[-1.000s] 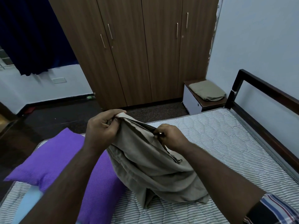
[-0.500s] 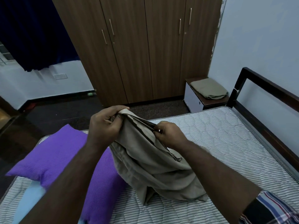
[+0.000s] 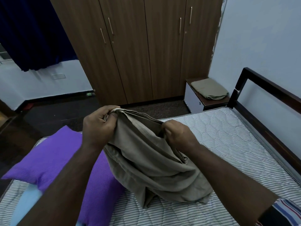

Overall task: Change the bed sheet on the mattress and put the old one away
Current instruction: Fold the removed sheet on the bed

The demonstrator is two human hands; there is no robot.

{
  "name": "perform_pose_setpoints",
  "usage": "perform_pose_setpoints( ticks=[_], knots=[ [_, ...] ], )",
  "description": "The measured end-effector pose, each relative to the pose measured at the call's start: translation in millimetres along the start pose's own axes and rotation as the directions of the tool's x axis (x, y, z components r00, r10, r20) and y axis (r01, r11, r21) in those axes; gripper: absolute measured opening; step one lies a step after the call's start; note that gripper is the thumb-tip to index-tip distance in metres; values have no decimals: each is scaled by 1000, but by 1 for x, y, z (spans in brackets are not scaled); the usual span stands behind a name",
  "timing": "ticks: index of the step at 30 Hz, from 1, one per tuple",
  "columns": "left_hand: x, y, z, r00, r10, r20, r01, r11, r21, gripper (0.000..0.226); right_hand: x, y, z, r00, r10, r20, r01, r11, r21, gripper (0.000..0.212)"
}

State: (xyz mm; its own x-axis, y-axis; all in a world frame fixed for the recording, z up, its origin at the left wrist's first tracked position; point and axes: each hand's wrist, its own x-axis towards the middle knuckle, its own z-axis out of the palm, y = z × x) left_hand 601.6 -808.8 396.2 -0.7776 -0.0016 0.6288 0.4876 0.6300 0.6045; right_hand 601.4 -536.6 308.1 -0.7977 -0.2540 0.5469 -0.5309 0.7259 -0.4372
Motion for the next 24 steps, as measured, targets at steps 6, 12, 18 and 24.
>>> perform_pose_setpoints(
  ticks=[6,12,18,24],
  knots=[
    [5,0,5,996,-81,-38,82,996,18,25,-13,1,14,999,-34,1,34,999,15,26],
    [6,4,9,987,-155,-42,155,988,7,28,-20,-8,29,994,-1,-105,7,998,63,21],
    [6,11,13,989,-150,-11,150,988,-25,28,-24,-16,48,1000,-9,-25,10,999,43,26],
    [3,23,17,993,-117,10,118,990,-73,28,-16,-23,65,998,56,-31,-57,998,-39,17]
  ],
)
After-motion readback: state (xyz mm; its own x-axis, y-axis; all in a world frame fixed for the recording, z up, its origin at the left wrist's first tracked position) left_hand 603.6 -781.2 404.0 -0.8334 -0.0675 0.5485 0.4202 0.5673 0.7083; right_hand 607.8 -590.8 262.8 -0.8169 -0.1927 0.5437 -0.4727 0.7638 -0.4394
